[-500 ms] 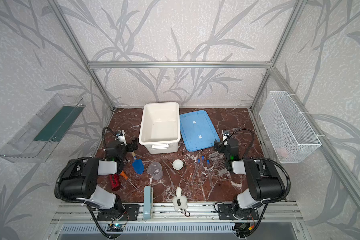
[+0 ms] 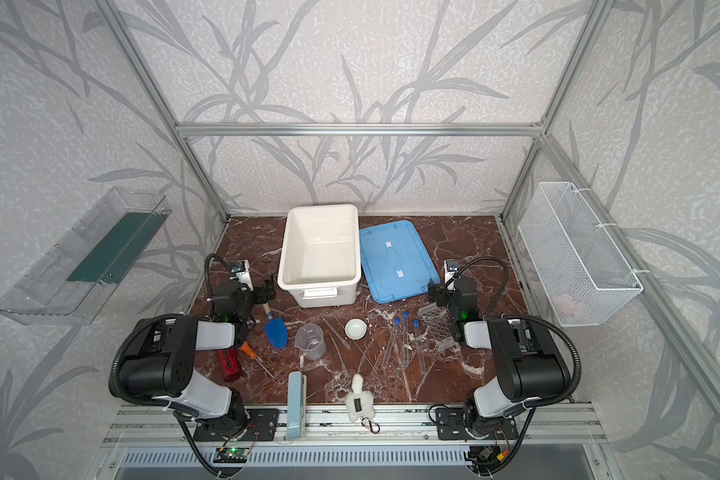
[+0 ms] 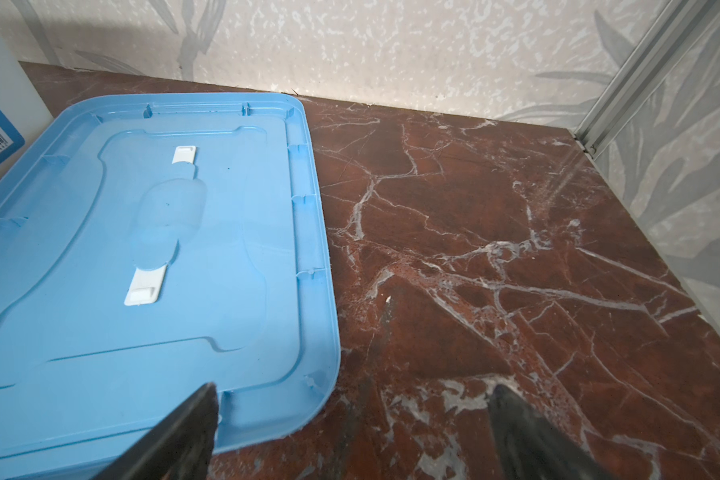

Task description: Organize the chemistry lab equipment

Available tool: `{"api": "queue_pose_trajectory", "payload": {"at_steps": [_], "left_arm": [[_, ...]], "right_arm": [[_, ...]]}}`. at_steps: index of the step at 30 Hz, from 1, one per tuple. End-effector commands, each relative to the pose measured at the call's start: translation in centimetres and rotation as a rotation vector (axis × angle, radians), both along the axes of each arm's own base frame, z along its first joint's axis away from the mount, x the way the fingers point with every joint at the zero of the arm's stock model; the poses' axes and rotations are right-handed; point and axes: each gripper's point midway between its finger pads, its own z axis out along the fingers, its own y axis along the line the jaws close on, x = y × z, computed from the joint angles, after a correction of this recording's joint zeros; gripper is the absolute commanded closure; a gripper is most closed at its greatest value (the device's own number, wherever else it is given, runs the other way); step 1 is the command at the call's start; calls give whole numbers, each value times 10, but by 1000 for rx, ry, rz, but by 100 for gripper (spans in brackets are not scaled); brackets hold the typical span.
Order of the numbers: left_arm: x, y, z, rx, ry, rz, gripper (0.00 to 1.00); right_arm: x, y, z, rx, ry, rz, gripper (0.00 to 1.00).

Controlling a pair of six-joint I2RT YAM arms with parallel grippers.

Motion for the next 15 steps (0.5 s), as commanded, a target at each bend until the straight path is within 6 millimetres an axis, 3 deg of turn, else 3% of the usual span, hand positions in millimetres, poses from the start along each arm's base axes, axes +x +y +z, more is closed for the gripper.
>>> {"api": "queue_pose_trajectory", "payload": {"at_steps": [1,15], "left_arm": [[2,1,5,15,-23,5,1],[3,1,5,20,-20,6,1]], "right_arm": [[5,3,7,-5,-27,12,1],[5,3,8,-4,-27,12,1]]}}
